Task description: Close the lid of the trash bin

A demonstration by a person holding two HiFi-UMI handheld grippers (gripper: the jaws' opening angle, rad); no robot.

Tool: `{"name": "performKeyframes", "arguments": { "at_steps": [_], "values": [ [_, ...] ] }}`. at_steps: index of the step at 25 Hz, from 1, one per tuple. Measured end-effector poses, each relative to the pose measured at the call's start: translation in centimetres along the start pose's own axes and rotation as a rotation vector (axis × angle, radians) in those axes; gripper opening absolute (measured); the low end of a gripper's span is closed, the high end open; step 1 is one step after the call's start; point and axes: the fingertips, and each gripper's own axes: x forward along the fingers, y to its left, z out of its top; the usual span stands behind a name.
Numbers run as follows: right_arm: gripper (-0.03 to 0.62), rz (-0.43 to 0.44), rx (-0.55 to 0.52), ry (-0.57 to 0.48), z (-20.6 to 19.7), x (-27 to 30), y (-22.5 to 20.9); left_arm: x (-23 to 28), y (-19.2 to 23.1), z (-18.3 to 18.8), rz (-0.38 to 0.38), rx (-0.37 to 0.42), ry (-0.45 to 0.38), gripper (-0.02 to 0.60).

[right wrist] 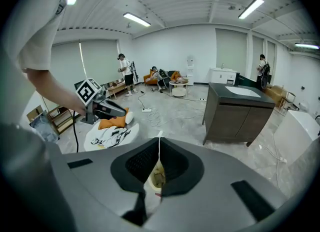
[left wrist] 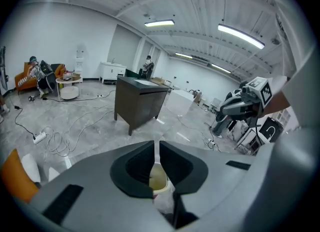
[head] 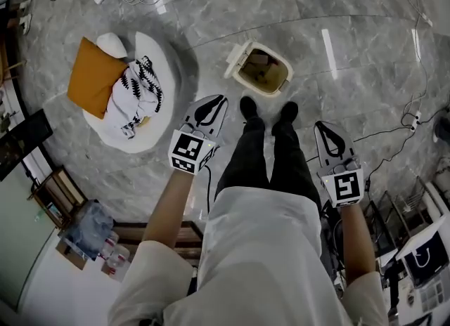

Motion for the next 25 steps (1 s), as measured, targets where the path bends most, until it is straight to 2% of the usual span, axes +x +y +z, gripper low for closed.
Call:
{"name": "performKeyframes", "arguments": {
  "at_steps": [3,7,12,21,25],
  "values": [
    [0.031,0.014,0.006,0.007,-1.1,1.7,0.0,1.9,1.2,-1.1,-0.01,0.0,0.019,0.027],
    [0.031,0.029,0.03,0.017,-2.5,3.7,0.2,4.1,2.6,-3.1,-0.019,0.005,0.059,0.098],
    [0.031,0.042,0.056,0.021,-4.1,5.9,0.4,6.8,4.5,-5.7,-0.017,0.014,0.109,0.112],
    [0.031,0.056,0.13,0.043,-8.4,8.4,-0.2,12.8,6.9,-11.3,-0.034,0.031,0.258,0.216],
    [0.031,0.064,0.159,0.034,-9.9,9.0,-0.4,14.4,7.2,-12.9,-0.025,0.046,0.305,0.232]
  ]
}}
